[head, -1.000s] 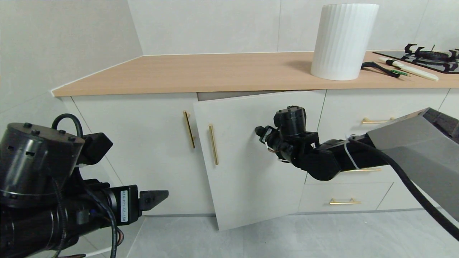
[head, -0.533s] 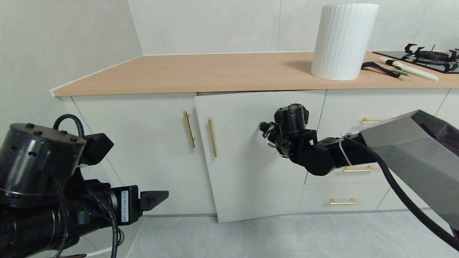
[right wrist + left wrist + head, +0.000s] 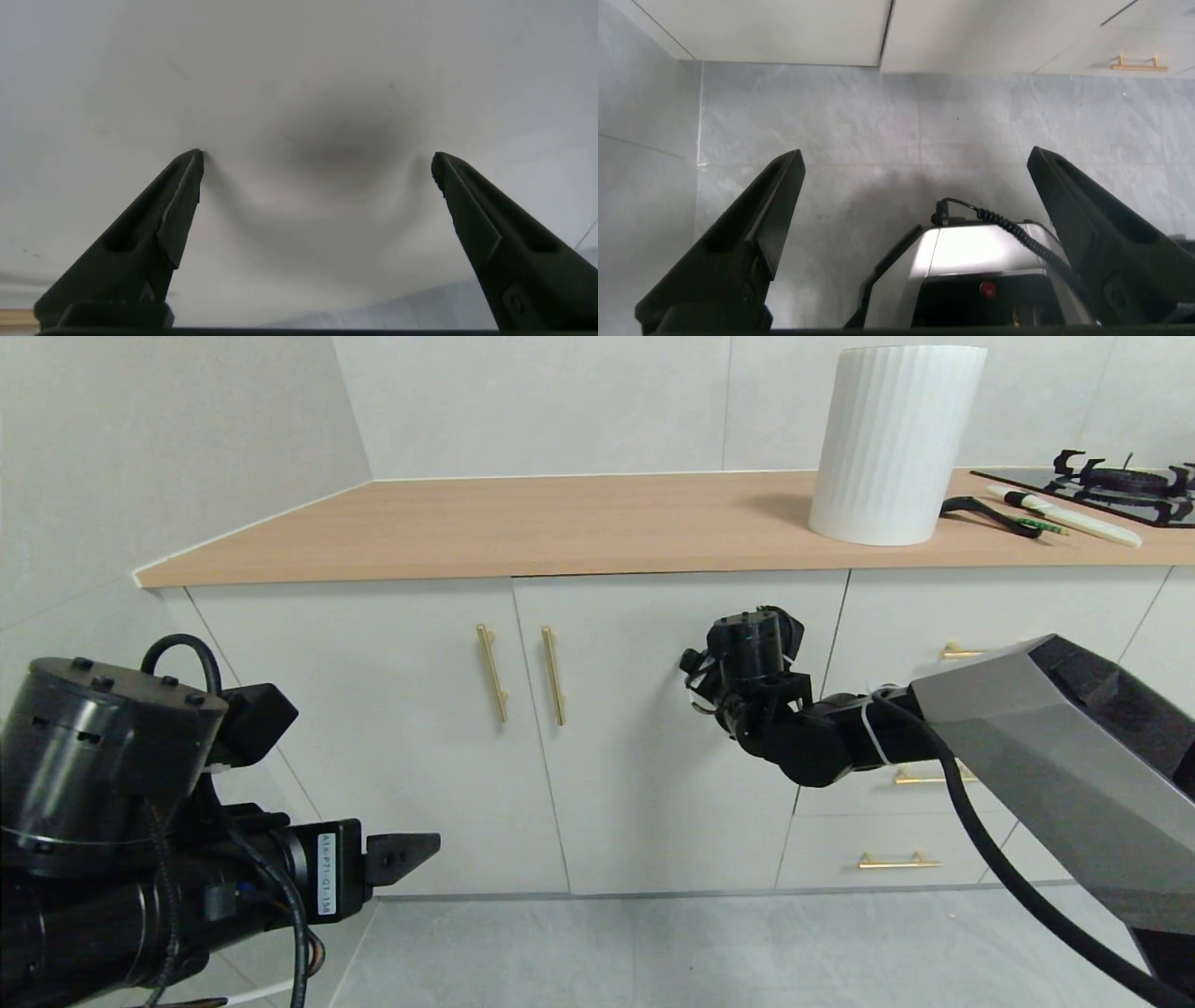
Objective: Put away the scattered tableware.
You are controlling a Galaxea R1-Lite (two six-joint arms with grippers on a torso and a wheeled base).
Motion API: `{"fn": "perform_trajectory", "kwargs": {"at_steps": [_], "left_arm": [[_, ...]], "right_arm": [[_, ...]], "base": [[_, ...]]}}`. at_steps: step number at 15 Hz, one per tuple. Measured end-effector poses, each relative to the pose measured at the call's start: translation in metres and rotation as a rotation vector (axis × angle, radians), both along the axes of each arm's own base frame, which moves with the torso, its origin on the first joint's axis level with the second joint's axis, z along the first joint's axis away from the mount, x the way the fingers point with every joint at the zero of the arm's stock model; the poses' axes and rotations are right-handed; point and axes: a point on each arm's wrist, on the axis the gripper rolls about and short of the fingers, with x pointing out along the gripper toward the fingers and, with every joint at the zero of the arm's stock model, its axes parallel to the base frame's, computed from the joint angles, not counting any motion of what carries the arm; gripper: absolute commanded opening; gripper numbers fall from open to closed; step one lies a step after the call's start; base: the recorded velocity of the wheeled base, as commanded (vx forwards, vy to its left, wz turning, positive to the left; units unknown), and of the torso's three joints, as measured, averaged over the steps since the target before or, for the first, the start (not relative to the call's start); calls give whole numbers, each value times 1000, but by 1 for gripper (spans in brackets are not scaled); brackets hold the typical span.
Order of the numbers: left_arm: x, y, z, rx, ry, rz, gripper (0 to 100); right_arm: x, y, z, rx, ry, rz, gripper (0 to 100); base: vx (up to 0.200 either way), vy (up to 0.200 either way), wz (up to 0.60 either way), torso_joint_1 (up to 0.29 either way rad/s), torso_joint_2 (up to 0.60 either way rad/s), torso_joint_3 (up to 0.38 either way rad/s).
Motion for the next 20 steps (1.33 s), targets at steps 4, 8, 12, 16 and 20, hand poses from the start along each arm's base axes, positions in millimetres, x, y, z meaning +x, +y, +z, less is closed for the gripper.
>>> {"fn": "perform_trajectory", "kwargs": {"at_steps": [4, 8, 12, 16, 20], "left_arm": [[0, 0, 0, 1, 2, 0, 100], [0, 0, 0, 1, 2, 0, 100], [0, 0, 0, 1, 2, 0, 100], [0, 0, 0, 1, 2, 0, 100], [0, 0, 0, 1, 1, 1, 100]], "right_arm": [[8, -3, -5, -4, -2, -23, 100], [8, -5, -4, 0, -4, -25, 100], [-14, -7, -2, 8, 53, 92, 100], [-78, -25, 10, 95, 195, 555, 100], [-118, -46, 36, 116, 127, 697, 100]], "base": [[0, 0, 0, 0, 0, 0], [0, 0, 0, 0, 0, 0], [0, 0, 0, 0, 0, 0], [0, 0, 0, 0, 0, 0], [0, 0, 0, 0, 0, 0]]}}
